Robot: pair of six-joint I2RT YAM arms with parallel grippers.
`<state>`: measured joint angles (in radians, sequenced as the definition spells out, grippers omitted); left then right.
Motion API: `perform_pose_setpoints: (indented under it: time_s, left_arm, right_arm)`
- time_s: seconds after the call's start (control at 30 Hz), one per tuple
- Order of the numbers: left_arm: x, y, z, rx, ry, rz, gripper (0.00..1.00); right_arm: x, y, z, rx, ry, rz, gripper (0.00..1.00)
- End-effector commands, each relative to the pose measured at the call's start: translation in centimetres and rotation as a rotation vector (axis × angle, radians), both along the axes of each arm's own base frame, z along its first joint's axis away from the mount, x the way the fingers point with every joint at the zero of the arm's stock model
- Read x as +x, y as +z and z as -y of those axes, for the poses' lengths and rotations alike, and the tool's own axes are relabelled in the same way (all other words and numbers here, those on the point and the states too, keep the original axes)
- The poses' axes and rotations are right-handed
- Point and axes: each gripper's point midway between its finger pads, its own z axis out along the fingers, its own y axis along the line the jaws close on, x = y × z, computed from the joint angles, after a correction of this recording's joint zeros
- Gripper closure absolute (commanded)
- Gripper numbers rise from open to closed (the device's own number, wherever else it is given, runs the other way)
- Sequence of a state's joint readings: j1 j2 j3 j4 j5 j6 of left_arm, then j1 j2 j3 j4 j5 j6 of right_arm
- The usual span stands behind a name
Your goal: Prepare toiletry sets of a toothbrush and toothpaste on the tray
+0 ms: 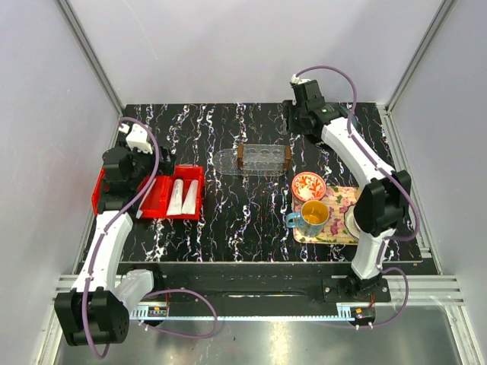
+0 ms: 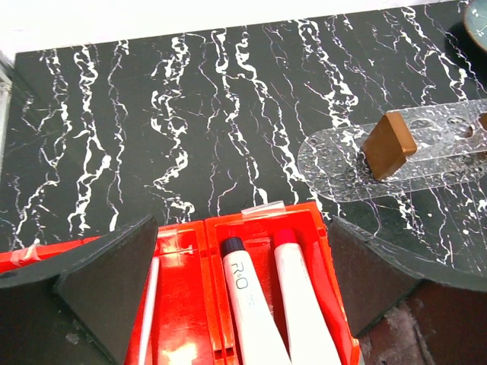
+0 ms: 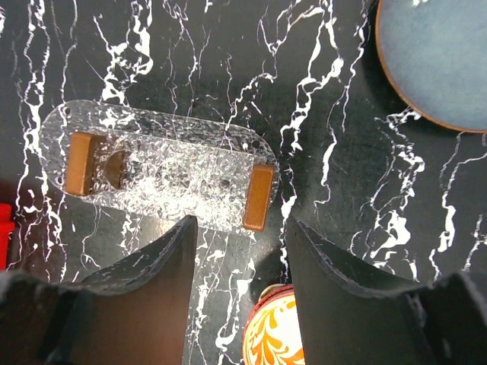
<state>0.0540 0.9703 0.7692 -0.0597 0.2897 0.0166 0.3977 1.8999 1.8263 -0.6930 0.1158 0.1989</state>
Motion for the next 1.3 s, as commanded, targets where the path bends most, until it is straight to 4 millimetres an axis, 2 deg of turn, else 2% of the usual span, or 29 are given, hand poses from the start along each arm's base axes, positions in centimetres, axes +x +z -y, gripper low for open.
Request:
perform_pose_setpoints:
  time_s: [0.0,0.03,0.07,0.17,0.2,0.23,0.27,0.33,0.37,0.4,0.47,0.53,0.57,0.63,0.67,0.87,1.03,1.07,1.27]
  left_arm:
    - [-0.2,3.9,-1.4,0.094,0.047,0.093,0.01]
    - [-0.3,4.8,-1.8,0.110,0.064,0.105,0.01]
    - [-0.6,4.6,-2.1,0.135,0.071,0.083,0.01]
    - [-1.1,5.8,-3.0,0.191,0.098,0.076,0.01]
    - [-1.6,5.3,-3.2,0.205,0.097,0.043,0.01]
    - [-1.7,5.9,-3.4,0.219,0.099,0.042,0.01]
    - [-2.1,5.3,-3.9,0.241,0.105,0.006,0.01]
    - [-2.5,5.7,-4.5,0.259,0.115,-0.012,0.01]
    - [-3.0,5.1,-5.3,0.273,0.124,-0.053,0.01]
    - [-3.3,5.2,-5.8,0.279,0.133,-0.061,0.01]
    - [-4.1,4.6,-6.8,0.290,0.140,-0.097,0.01]
    - [-4.6,4.3,-7.5,0.293,0.141,-0.111,0.01]
    - [-5.0,3.8,-8.6,0.304,0.163,-0.132,0.01]
    - [-5.2,3.3,-9.0,0.300,0.147,-0.148,0.01]
    - [-5.7,2.8,-10.2,0.303,0.171,-0.174,0.02]
    - [-6.5,0.7,-13.3,0.287,0.167,-0.264,0.04]
    - [-6.1,-0.6,-15.0,0.283,0.166,-0.314,0.06]
    - [-5.9,-1.3,-15.4,0.267,0.169,-0.338,0.07]
    - [-5.1,-2.3,-17.5,0.223,0.225,-0.389,0.12]
  right_arm:
    - [-0.6,5.9,0.8,-0.032,0.026,0.142,0.44]
    - [-0.7,6.1,1.1,-0.042,0.029,0.149,0.44]
    - [-1.1,6.2,1.3,-0.049,0.031,0.151,0.44]
    - [-1.7,6.7,2.1,-0.077,0.030,0.170,0.42]
    - [-1.8,6.8,2.4,-0.081,0.029,0.175,0.42]
    - [-2.0,6.9,2.6,-0.095,0.038,0.180,0.41]
    - [-2.3,7.1,2.9,-0.101,0.039,0.188,0.40]
    - [-2.6,7.5,3.4,-0.117,0.051,0.203,0.37]
    - [-3.1,7.7,3.7,-0.123,0.053,0.207,0.36]
    - [-3.2,7.8,3.9,-0.126,0.055,0.211,0.35]
    - [-3.9,8.1,4.4,-0.144,0.080,0.222,0.23]
    - [-4.2,8.4,4.7,-0.151,0.095,0.231,0.18]
    - [-4.4,8.6,5.0,-0.152,0.095,0.234,0.16]
    - [-4.6,8.6,5.3,-0.153,0.105,0.235,0.15]
    - [-4.8,8.8,5.4,-0.143,0.114,0.234,0.15]
    - [-5.5,7.6,6.5,-0.159,0.133,0.189,0.16]
    - [-5.8,6.5,7.3,-0.163,0.131,0.162,0.18]
    - [-5.9,6.3,7.2,-0.158,0.135,0.157,0.18]
    - [-6.0,5.7,6.9,-0.146,0.154,0.140,0.20]
